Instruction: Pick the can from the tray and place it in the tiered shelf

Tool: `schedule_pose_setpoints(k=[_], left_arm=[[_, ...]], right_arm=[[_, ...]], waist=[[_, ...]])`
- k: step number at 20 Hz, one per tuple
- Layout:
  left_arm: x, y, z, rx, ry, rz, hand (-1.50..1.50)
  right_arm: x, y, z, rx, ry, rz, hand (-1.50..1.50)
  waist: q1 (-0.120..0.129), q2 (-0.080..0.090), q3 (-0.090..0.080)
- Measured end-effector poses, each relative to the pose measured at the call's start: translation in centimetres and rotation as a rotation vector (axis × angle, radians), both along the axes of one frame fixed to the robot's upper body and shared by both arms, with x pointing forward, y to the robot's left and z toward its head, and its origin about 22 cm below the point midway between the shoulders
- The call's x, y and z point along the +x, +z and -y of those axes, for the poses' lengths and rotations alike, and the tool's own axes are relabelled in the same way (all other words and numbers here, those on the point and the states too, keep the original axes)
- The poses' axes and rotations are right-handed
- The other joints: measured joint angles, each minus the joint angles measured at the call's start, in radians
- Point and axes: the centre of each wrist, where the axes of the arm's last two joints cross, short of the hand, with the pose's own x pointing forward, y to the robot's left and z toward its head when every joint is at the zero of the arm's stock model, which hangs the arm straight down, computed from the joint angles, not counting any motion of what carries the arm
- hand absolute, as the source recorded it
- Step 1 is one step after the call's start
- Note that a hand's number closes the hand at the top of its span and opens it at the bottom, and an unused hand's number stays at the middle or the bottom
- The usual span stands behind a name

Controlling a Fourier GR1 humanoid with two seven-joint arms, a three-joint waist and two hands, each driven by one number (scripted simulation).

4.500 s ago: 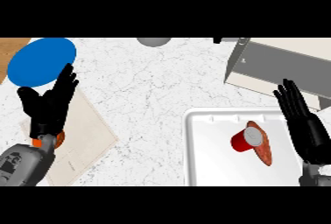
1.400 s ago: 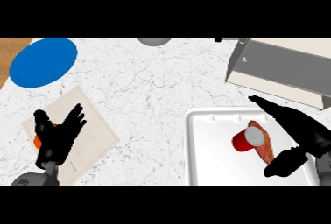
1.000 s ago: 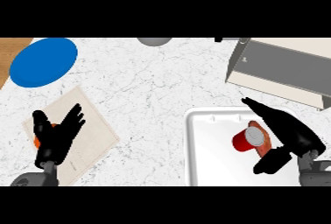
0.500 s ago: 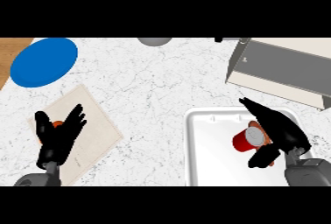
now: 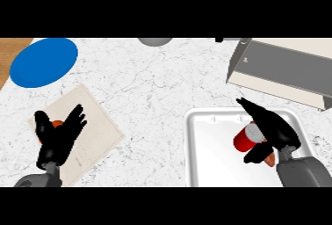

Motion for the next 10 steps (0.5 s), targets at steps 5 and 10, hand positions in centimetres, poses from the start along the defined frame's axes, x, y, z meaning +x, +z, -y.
schedule_pose_setpoints(k=[5,10], left_arm=[[-0.1,0.0,-0.1,0.006,-0.002,0.002,0.00],[0.1,0.3,0.1,0.002,-0.005,-0.001,0.00]], right_arm=[[0.9,-0.9,-0.6,0.006,0.040,-0.007,1.50],[0.6,-1.5,-1.2,-0.074,0.204,-0.037,1.50]], waist=[[0.000,-0.001,-0.001],[0.003,-0.011,-0.012]])
